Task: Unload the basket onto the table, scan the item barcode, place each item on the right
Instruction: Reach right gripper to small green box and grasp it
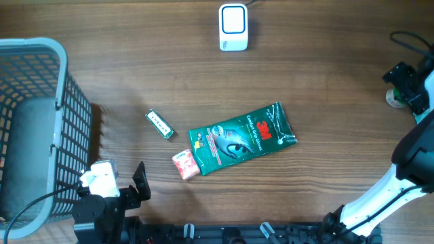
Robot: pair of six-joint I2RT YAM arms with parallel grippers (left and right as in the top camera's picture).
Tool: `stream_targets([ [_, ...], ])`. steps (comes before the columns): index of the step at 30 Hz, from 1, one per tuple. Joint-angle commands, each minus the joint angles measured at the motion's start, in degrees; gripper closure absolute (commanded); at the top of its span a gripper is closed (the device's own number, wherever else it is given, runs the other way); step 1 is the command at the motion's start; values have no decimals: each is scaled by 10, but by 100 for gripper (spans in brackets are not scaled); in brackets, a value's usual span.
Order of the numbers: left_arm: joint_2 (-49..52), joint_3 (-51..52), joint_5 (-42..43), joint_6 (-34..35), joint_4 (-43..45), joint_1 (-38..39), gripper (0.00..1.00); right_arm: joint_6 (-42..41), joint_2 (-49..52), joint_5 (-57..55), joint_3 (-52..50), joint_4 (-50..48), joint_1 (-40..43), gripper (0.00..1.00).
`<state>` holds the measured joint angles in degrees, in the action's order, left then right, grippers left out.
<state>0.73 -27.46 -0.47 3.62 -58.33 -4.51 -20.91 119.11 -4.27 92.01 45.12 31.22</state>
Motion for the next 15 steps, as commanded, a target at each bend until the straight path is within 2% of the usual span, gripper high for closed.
stream_targets([
  [1, -4, 3, 7, 3, 2, -1, 0, -1, -11, 19, 130, 93, -1, 0],
  [2, -4, 3, 7, 3, 2, -1, 0, -2, -21, 54, 183, 144, -1, 0],
  [4, -4, 3, 7, 3, 2, -1, 0, -3, -40, 235, 271, 235, -2, 0],
  [6, -4, 3, 7, 3, 2, -1, 0, -2, -62, 468, 295, 296, -17, 0],
  [7, -4, 3, 7, 3, 2, -1, 0, -1, -66, 521, 295, 324, -39, 0],
  [9, -4, 3, 7, 3, 2, -1, 0, 21, -65, 500, 291, 396, -115, 0],
  [12, -4, 3, 7, 3, 2, -1, 0, 98, -65, 390, 255, 448, -302, 0],
  [14, -4, 3, 7, 3, 2, -1, 0, 120, -64, 384, 221, 419, -422, 0],
  [15, -4, 3, 7, 3, 2, -1, 0, 116, -61, 340, 199, 362, -502, 1],
])
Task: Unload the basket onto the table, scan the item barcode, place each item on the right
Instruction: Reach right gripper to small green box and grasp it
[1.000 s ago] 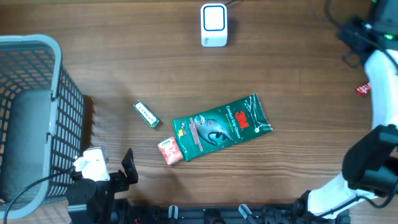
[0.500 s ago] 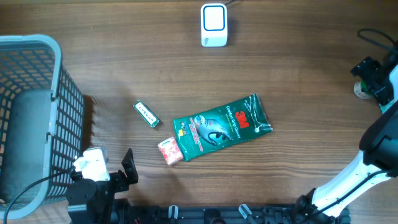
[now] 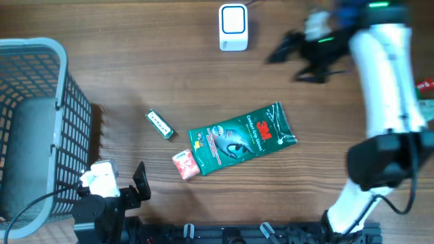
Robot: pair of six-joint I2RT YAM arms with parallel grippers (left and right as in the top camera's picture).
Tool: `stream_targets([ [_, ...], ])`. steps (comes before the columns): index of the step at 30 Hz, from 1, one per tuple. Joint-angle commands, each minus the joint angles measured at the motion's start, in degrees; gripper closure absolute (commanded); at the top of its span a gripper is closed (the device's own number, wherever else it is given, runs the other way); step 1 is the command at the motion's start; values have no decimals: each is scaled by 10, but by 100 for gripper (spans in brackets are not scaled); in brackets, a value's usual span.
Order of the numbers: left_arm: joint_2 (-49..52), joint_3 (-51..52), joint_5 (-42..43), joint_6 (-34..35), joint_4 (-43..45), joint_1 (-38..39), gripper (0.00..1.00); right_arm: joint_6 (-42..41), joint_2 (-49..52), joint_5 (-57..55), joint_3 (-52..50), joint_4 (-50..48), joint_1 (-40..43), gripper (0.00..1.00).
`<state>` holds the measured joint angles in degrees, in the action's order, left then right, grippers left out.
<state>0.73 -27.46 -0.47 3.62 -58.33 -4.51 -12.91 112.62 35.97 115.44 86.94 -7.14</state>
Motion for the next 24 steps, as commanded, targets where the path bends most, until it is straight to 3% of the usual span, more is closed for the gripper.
stream_targets([
  [1, -4, 3, 7, 3, 2, -1, 0, 6, 10, -126, -57, -111, -184, 0],
  [3, -4, 3, 7, 3, 2, -1, 0, -75, 24, -186, -84, -175, -257, 0],
  [5, -4, 3, 7, 3, 2, -1, 0, -113, 53, -177, -101, -243, -318, 0],
  [7, -4, 3, 7, 3, 2, -1, 0, -91, 79, -163, -101, -296, -360, 0],
  [10, -4, 3, 7, 3, 2, -1, 0, 5, 132, -196, -101, -426, -431, 0],
  [15, -4, 3, 7, 3, 2, -1, 0, 39, 199, -228, -101, -544, -446, 0],
  [21, -4, 3, 7, 3, 2, -1, 0, 39, 231, -331, -101, -564, -446, 0],
  [24, -4, 3, 7, 3, 2, -1, 0, 29, 238, -330, -101, -558, -449, 14],
])
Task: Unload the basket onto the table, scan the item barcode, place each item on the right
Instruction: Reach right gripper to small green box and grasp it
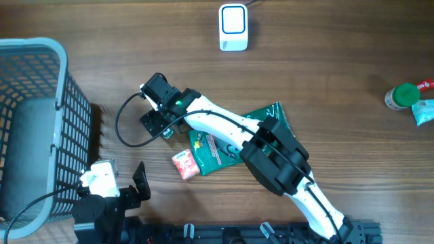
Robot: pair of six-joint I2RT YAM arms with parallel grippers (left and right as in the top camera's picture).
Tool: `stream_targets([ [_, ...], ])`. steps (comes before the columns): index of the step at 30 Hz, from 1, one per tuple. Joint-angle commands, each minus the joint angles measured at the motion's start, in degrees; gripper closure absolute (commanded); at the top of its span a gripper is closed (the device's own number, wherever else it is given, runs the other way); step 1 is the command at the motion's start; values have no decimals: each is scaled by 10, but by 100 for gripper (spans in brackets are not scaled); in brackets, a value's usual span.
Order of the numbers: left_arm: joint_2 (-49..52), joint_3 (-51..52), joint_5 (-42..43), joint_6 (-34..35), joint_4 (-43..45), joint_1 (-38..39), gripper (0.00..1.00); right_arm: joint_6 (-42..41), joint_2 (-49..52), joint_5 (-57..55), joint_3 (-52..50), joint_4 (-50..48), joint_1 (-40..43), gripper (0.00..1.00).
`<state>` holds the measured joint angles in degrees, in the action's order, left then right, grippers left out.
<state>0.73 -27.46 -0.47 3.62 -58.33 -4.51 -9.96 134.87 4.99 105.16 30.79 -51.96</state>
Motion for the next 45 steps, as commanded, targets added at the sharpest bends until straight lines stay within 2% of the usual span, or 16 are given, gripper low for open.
stream_targets([
  [1, -4, 3, 7, 3, 2, -1, 0, -10, 19, -19, 1, 6, -3, 14],
  [7, -4, 3, 7, 3, 2, -1, 0, -21, 54, -21, 1, 8, -29, 14],
  [9, -4, 3, 7, 3, 2, -1, 0, -30, 55, -40, 1, 3, -39, 20],
  [10, -4, 3, 7, 3, 2, -1, 0, -64, 55, -71, 1, 3, -43, 23],
  [13, -4, 3, 7, 3, 2, -1, 0, -110, 55, -97, 1, 6, -46, 40],
  [15, -4, 3, 7, 3, 2, -1, 0, -110, 52, -84, 13, 24, -40, 53],
  [19, -4, 3, 7, 3, 2, -1, 0, -110, 35, -84, 17, 39, -28, 58],
  [23, -4, 3, 7, 3, 2, -1, 0, -111, 10, -84, 17, 129, -12, 59],
  [25, -4, 3, 7, 3, 2, -1, 0, -112, -10, -80, 17, 233, 4, 62],
  [26, -4, 3, 7, 3, 2, -1, 0, -111, -14, -80, 17, 257, 10, 61],
  [30, -4, 3, 7, 3, 2, -1, 0, -95, -20, -80, 25, 273, 26, 31],
  [35, -4, 3, 7, 3, 2, -1, 0, -97, -20, -72, 51, 254, 34, 14],
  [38, -4, 3, 7, 3, 2, -1, 0, -98, -20, -15, 51, 210, 34, 14],
  [39, -4, 3, 7, 3, 2, -1, 0, -107, -20, -16, 51, 206, 34, 18],
  [41, -4, 3, 7, 3, 2, -1, 0, -135, -20, -23, 50, 211, 34, 24],
  [45, -4, 3, 7, 3, 2, -1, 0, -145, -20, -43, 50, 242, 34, 28],
])
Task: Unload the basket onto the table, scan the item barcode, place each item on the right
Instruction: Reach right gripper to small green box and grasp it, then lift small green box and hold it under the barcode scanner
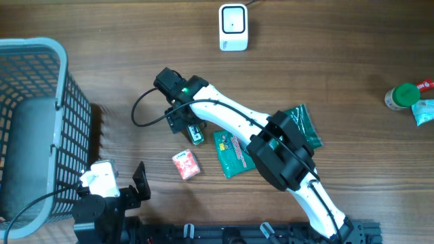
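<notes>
The white barcode scanner [233, 27] stands at the table's far edge. My right arm reaches across the table, and its gripper [188, 127] is down on a small green pack [196, 135], apparently shut on one end of it. The pack's other end sticks out below the fingers. A green 3M packet [239, 153] lies under the arm, partly hidden by it. A small red and white packet [185, 165] lies in front of the pack. My left gripper [140, 183] rests at the near left edge with its fingers apart, holding nothing.
A grey mesh basket [62, 102] fills the left side. A green-capped bottle [401, 95] and other small items sit at the far right edge. A black cable [139, 115] loops from the right wrist over the table.
The right gripper has moved right from where the small green pack lay. The pack is now to the right, turned, and under the fingers. The 3M packet has shifted right too.
The right arm was first off at the right edge, with the pack, 3M packet and red packet lying in the middle. It was then over the back right near the scanner, then stretched across to the pack. Now pack and gripper are further right.
</notes>
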Robot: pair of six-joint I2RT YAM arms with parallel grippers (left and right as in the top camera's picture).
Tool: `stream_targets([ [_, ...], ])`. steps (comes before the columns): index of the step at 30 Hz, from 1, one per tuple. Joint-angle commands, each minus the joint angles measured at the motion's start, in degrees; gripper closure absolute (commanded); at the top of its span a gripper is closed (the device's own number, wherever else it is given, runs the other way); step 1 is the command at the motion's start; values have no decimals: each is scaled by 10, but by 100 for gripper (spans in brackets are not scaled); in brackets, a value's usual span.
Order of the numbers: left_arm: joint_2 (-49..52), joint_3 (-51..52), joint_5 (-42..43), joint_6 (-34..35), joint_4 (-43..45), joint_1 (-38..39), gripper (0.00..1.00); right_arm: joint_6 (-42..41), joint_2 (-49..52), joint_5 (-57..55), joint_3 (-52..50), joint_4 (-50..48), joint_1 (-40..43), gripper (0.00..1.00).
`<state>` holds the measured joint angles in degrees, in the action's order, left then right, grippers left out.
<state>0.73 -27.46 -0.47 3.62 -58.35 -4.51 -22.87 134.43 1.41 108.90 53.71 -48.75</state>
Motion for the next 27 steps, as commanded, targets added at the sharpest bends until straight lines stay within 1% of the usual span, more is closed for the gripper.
stream_targets([
  [1, -4, 3, 7, 3, 2, -1, 0, -16, -15, -8, 12, 17, 2, 28],
  [4, -4, 3, 7, 3, 2, -1, 0, -17, -3, -8, 12, 24, 2, 36],
  [7, -4, 3, 7, 3, 2, -1, 0, -27, 22, -8, 12, 25, 2, 39],
  [10, -4, 3, 7, 3, 2, -1, 0, -32, 42, -7, 12, 25, 3, 48],
  [12, -4, 3, 7, 3, 2, -1, 0, -32, 41, -5, 14, 24, 4, 48],
  [13, -4, 3, 7, 3, 2, -1, 0, -32, 41, 8, 15, 24, 7, 50],
  [16, -4, 3, 7, 3, 2, -1, 0, -30, 40, 89, 15, 24, 25, 58],
  [17, -4, 3, 7, 3, 2, -1, 0, -27, 40, 127, 15, 24, 36, 62],
  [24, -4, 3, 7, 3, 2, -1, 0, -21, 37, 303, 15, 42, 133, 71],
  [25, -4, 3, 7, 3, 2, -1, 0, 0, 34, 352, 16, 47, 149, 72],
  [27, -4, 3, 7, 3, 2, -1, 0, 63, 32, 488, 16, 51, 178, 72],
])
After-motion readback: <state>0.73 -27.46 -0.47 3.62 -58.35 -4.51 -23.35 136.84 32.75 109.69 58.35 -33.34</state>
